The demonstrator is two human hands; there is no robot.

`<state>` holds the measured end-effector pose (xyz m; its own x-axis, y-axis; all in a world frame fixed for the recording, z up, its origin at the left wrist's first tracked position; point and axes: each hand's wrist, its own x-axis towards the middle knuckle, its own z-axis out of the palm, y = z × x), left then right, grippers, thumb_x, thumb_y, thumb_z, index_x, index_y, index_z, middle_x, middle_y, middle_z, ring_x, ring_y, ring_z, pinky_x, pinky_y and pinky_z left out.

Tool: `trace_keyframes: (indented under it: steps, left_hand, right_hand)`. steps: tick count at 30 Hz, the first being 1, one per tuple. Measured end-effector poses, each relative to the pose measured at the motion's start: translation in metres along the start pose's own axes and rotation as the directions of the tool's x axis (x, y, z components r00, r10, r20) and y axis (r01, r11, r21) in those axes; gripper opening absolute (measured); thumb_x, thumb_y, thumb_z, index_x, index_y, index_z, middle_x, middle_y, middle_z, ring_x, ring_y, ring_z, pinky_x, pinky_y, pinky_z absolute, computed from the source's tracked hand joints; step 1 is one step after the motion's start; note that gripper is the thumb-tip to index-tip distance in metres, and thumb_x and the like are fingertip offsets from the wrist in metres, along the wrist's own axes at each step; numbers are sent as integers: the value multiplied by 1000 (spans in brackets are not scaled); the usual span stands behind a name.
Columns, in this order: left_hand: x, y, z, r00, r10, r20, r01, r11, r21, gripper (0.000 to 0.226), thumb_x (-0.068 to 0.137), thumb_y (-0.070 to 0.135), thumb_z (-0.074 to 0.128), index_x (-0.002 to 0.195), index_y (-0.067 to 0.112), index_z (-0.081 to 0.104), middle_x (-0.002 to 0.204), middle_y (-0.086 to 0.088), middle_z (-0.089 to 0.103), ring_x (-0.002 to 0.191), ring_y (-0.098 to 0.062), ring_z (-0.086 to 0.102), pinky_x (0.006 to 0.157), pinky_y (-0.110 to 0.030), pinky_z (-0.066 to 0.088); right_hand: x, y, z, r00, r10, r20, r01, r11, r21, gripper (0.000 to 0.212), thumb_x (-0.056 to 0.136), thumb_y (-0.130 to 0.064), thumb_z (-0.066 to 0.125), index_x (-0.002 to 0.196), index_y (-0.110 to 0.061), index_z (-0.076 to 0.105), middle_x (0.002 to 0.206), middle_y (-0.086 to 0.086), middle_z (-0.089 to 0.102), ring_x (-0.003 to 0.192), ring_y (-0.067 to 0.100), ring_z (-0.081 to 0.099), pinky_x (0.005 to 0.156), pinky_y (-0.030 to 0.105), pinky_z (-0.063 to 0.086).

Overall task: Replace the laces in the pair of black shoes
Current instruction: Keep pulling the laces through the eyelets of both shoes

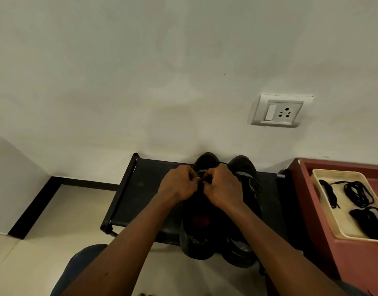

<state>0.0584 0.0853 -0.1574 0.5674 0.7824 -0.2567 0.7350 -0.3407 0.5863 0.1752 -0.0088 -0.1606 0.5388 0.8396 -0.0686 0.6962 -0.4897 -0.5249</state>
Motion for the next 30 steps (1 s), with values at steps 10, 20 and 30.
trace_keyframes:
  steps: [10,20,30]
  left_hand:
    - [13,-3,-7,986,-39,160,31,998,51,33,102,39,57,92,11,72,82,-4,68,76,-20,65,77,-38,56]
    - [19,-7,-37,986,-11,164,99,837,-539,30,105,25,47,81,13,61,67,2,60,64,-12,53,63,-25,46]
    - [32,-14,-72,986,-165,-34,-42,-50,-998,28,105,23,48,77,18,51,71,0,61,53,-12,54,55,-26,52]
  right_hand:
    - [4,3,4,1000,-10,10,10,1000,3,13,96,-30,67,106,-27,75,119,3,58,90,20,65,71,29,43]
    - [4,8,9,1000,6,-25,-6,1000,17,22,93,-34,72,112,-28,63,126,-2,46,75,8,48,65,23,38]
    - [6,9,12,999,23,-32,-22,999,27,30,93,-37,74,120,-26,63,131,-3,46,79,6,50,75,24,43]
